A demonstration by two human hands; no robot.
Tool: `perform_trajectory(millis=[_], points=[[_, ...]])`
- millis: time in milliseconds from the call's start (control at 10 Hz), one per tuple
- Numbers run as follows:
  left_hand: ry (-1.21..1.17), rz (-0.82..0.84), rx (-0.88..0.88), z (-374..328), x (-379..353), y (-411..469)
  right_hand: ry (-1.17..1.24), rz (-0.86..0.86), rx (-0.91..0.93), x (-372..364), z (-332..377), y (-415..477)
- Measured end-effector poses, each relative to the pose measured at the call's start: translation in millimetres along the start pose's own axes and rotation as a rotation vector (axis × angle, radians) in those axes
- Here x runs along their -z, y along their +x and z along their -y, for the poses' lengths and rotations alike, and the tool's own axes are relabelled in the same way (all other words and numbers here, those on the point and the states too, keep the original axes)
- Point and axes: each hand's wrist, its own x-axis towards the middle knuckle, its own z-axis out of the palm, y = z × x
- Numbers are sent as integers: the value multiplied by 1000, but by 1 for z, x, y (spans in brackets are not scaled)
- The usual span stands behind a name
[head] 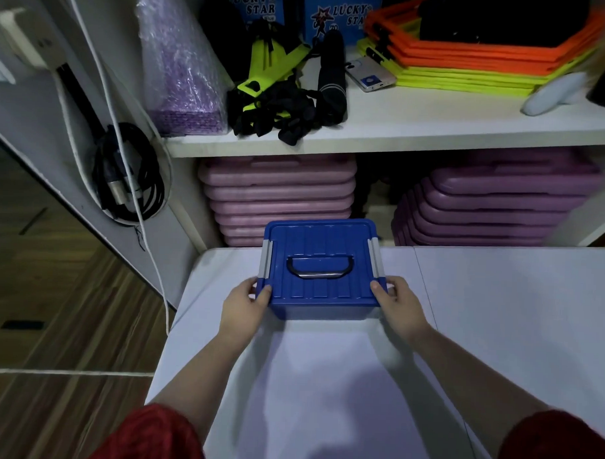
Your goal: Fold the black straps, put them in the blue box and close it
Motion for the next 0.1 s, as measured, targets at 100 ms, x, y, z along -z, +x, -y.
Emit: perform_trajectory(millis=[100], points=[[-11, 22, 11, 27, 2, -52, -37, -33, 43, 2, -32, -42]])
